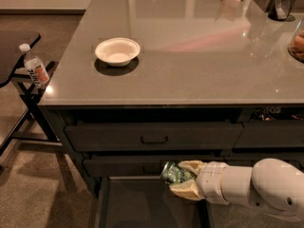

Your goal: Place green can into bottom drawer

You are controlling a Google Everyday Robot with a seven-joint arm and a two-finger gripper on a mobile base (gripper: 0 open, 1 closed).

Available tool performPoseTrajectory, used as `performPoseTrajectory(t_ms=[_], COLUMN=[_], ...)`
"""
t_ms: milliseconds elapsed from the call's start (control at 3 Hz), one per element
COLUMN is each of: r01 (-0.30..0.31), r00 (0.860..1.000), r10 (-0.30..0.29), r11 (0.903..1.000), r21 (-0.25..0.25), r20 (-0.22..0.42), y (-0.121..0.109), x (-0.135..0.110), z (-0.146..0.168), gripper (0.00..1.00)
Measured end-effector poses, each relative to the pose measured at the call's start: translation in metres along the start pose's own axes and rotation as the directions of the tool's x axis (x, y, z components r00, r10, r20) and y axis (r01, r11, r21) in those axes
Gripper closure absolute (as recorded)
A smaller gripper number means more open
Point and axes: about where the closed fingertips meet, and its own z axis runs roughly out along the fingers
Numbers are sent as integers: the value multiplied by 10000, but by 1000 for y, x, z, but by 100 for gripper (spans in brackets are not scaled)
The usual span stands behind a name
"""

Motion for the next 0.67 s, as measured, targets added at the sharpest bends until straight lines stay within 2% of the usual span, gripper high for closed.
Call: performPoseTrajectory(t_ms=[333, 667], r01=[-139, -420], r00=[9996, 9975], r10=[141, 415], r11=[9999, 9991], r21=[-89, 90], r20=[239, 568], y=[1, 0], x=[12, 43], z=[19, 50], gripper=[100, 100])
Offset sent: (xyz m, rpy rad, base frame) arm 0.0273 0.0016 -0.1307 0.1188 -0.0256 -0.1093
